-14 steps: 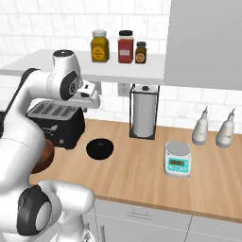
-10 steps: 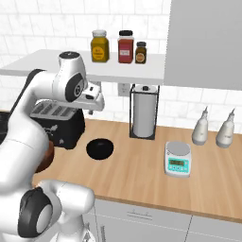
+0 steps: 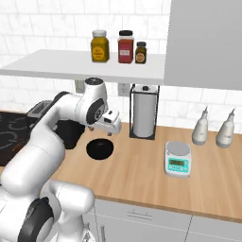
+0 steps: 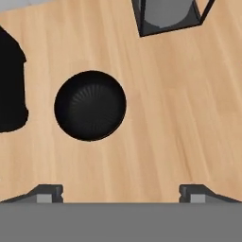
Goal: Pick up the bowls on the counter and stack them on top of one another in the open cabinet. Place the smaller bowl on top of the larger bowl.
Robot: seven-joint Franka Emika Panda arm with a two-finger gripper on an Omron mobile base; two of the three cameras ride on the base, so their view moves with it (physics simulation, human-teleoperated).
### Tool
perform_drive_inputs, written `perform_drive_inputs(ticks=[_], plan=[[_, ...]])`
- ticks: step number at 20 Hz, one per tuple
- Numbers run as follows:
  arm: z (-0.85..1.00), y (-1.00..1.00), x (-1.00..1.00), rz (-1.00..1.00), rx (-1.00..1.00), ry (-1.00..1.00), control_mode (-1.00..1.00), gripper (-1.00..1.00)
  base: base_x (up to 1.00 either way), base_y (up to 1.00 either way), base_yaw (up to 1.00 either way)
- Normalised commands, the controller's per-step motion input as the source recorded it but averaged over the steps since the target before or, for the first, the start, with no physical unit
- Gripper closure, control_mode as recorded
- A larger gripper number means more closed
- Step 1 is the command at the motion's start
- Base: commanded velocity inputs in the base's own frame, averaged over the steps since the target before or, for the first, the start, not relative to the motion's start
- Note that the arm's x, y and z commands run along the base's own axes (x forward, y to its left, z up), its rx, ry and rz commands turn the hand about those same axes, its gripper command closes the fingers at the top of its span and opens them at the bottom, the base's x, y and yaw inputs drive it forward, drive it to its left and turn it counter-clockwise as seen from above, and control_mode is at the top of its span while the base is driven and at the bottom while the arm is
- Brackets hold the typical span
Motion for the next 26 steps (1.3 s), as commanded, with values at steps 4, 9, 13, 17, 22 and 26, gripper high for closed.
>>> perform_drive_inputs(ticks=[4, 9, 13, 17, 22, 26], plan=[[-0.81, 0.02, 0.39, -0.05, 0.00, 0.00, -1.00, -1.00, 0.00, 0.00, 0.00], [-0.65, 0.01, 0.53, -0.01, -0.09, 0.00, -1.00, -1.00, 0.00, 0.00, 0.00], [-0.58, 0.03, 0.50, 0.00, 0.00, 0.00, -1.00, -1.00, 0.00, 0.00, 0.00], [-0.47, 0.00, 0.27, 0.00, 0.02, 0.00, -1.00, -1.00, 0.00, 0.00, 0.00], [-0.37, 0.00, 0.06, 0.00, 0.09, 0.00, -1.00, -1.00, 0.00, 0.00, 0.00], [-0.29, 0.00, 0.03, 0.00, 0.09, 0.00, -1.00, -1.00, 0.00, 0.00, 0.00]])
